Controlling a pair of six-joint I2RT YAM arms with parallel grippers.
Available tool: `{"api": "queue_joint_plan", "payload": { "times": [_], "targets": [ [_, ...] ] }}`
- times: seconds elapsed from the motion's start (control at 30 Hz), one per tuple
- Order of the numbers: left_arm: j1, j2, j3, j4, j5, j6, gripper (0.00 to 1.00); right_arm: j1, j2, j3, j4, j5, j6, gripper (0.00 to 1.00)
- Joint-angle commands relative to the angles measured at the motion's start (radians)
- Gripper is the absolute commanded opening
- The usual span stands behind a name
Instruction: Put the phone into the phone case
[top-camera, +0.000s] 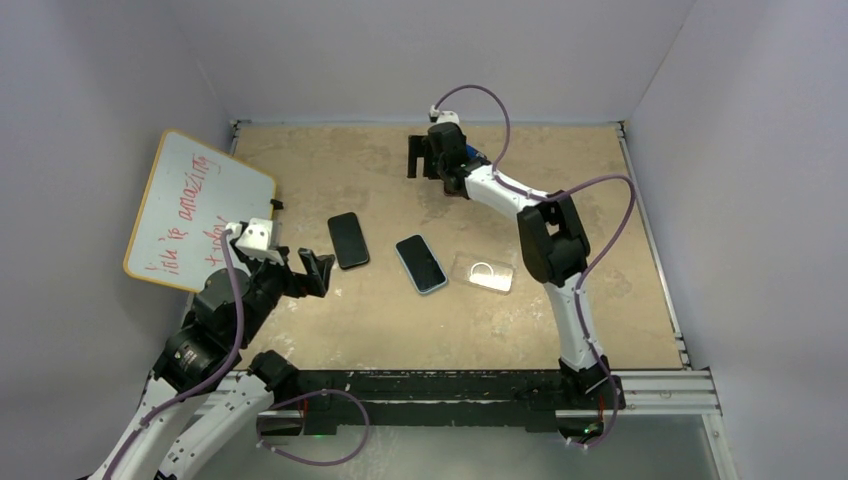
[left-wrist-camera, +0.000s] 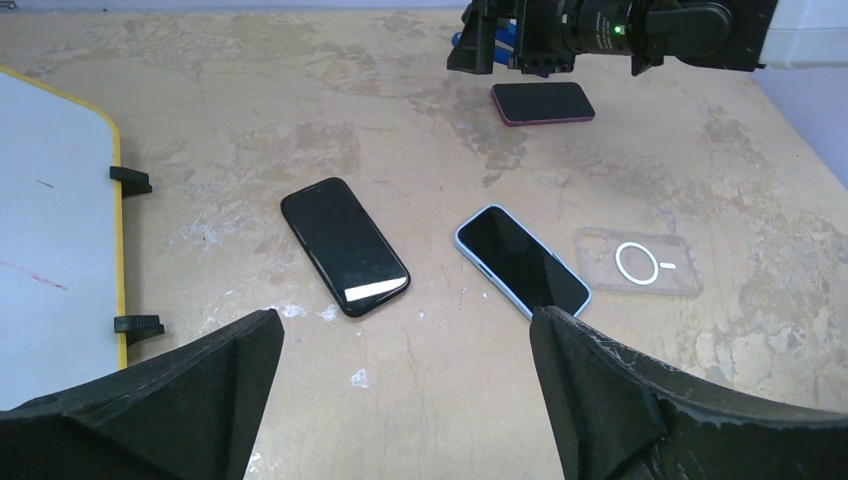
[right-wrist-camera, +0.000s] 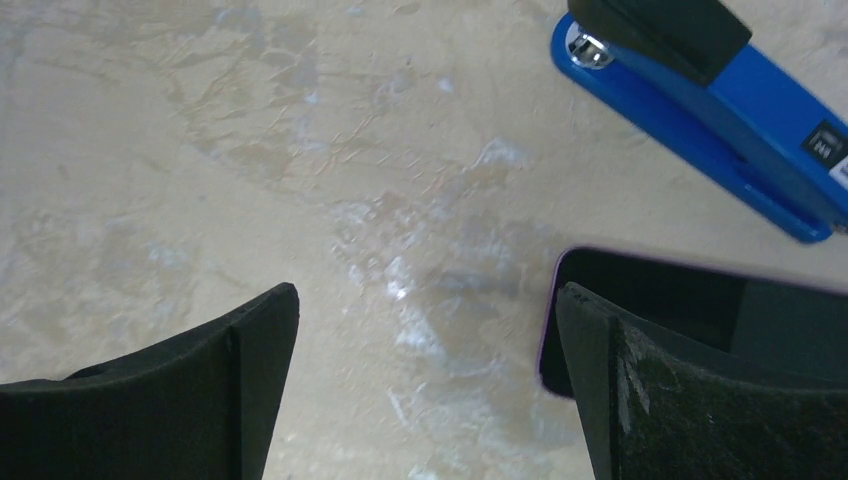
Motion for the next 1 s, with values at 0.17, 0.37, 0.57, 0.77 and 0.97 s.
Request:
{"api": "queue_joint_plan", "payload": {
  "times": [0.17,0.37,0.57,0.77,0.97],
  "targets": [
    [0.002,0.022,-0.005,0.035,-0.019,0.011,1.00,-0.055,0.116,0.196,-0.099,-0.062,-0.123,0.99],
    [0.002,0.032,-0.005,0.035,-0.020,0.011,1.00,-0.079,0.159,0.216,-0.092,-0.063,-0.146,0.99],
    [0.003,0.044,-0.005,0.035,-0.020,0.011,1.00,-0.105,0.196,0.227,-0.092,-0.062,-0.182,0.99],
    [0.002,0.061,-0.005,0.034,-0.019,0.011,1.00,-0.127,0.199,0.197,-0.112,-0.074,-0.200,0.99],
    [0.002,0.069,-0.005,0.032,-0.024,0.008,1.00,-0.132,0.104,0.034,-0.096,-0.097,-0.225,0.99]
  ]
}}
